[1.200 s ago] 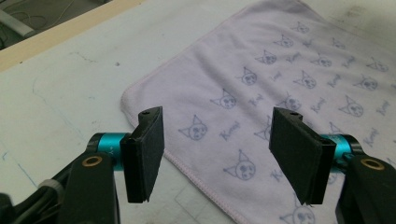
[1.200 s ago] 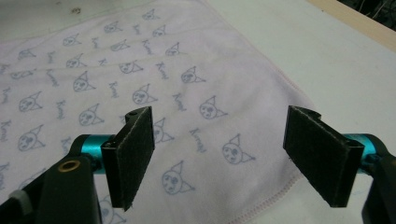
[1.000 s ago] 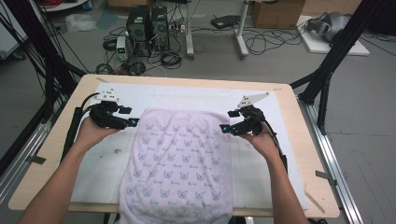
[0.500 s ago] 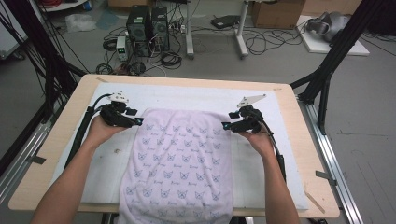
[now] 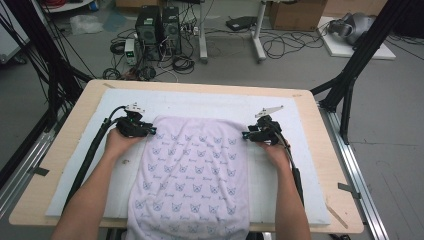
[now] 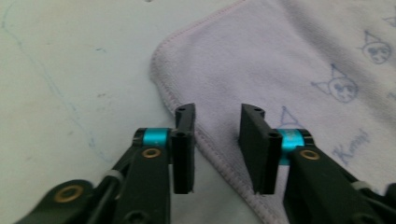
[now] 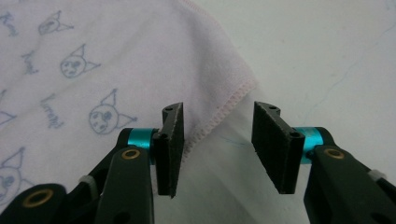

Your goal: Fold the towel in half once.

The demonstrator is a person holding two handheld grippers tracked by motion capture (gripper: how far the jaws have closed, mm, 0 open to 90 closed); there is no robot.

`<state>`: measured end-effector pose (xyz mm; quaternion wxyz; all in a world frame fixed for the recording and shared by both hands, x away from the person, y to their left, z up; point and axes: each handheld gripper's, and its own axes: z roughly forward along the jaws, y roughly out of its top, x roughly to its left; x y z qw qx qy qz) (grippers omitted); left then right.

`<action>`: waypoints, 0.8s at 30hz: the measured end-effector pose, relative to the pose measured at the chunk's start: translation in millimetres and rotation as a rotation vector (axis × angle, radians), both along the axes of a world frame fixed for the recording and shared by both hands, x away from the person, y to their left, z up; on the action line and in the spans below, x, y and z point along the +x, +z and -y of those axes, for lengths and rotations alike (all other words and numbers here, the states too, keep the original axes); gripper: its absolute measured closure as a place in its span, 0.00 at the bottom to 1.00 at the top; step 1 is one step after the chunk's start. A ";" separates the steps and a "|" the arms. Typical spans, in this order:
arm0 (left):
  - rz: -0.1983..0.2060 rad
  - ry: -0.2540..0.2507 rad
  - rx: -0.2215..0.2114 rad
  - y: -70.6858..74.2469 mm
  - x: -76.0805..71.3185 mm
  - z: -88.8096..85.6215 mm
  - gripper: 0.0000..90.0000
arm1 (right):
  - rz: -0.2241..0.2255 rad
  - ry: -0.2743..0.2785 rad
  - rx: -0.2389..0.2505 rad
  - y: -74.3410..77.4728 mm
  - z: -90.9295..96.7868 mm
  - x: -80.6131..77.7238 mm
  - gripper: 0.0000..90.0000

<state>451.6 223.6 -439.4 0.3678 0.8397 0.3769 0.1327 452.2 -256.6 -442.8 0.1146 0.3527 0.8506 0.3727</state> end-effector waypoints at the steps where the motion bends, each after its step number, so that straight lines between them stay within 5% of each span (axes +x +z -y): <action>1: 0.003 0.012 0.006 0.3 -0.3 1.2 0.80 | 0.007 0.000 -0.006 -0.9 -1.5 0.0 0.63; 3: 0.000 0.012 0.006 0.8 -0.6 1.2 0.86 | -0.006 0.004 0.024 -1.7 -2.9 0.5 0.71; 8: -0.009 0.000 0.001 1.4 -1.5 1.5 0.96 | 0.000 0.045 0.010 2.1 -9.2 -0.3 0.94; 17: 0.067 -0.041 -0.060 28.6 -13.5 -8.8 0.96 | 0.036 0.051 0.100 34.8 5.4 -12.5 0.97; 24: 0.152 -0.095 -0.079 51.2 -54.3 -22.5 0.96 | 0.050 0.113 0.157 57.3 10.4 -39.0 0.97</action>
